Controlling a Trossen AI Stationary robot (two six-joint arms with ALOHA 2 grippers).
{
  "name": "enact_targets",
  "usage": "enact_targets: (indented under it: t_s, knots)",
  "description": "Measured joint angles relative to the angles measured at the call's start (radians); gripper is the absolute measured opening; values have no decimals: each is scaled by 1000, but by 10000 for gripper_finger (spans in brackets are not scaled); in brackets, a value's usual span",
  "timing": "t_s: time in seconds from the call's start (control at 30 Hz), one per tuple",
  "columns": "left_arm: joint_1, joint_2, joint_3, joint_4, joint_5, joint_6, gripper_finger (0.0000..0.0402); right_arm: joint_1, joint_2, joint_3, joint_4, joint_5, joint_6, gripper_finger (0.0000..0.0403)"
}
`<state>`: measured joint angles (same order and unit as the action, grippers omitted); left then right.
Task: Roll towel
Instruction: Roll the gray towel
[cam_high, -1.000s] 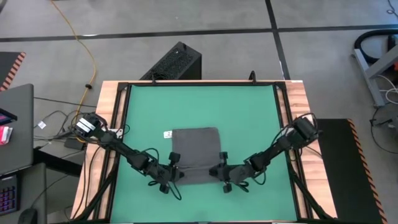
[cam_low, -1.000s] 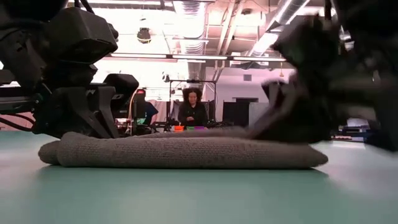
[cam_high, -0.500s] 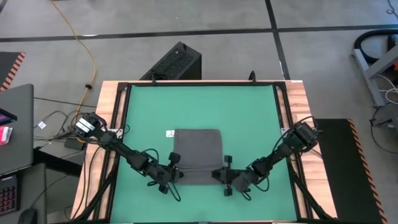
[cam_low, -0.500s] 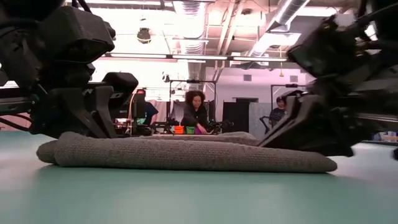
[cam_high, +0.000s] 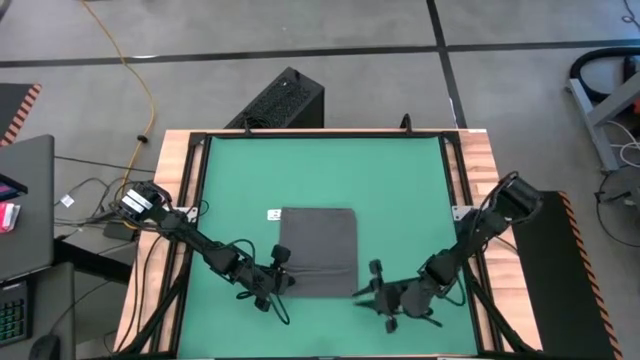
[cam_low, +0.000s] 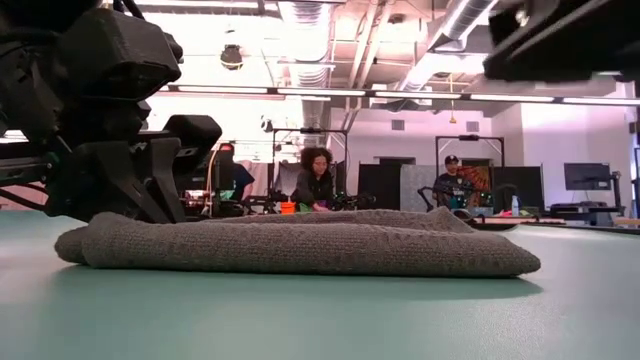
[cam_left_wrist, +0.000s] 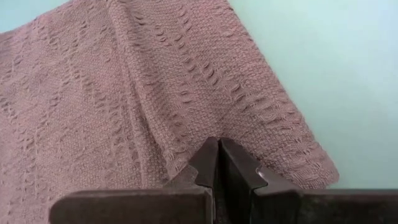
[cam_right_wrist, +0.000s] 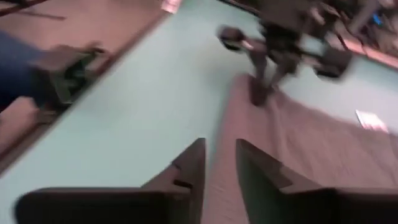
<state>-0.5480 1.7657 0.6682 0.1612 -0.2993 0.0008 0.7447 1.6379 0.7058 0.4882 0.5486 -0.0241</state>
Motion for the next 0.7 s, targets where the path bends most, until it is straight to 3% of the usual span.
enact_targets:
  t_s: [0.13, 0.3, 0.7]
  knots:
    - [0, 0, 0, 0, -1, -14, 4, 15, 44, 55, -44, -85, -85, 188]
    - [0, 0, 0, 1, -1, -34, 4, -9, 135, 158, -212, -57, -88, 253]
    - [0, 0, -2, 7, -3, -49, 4, -79, 288, 202, -279, 17, -38, 245]
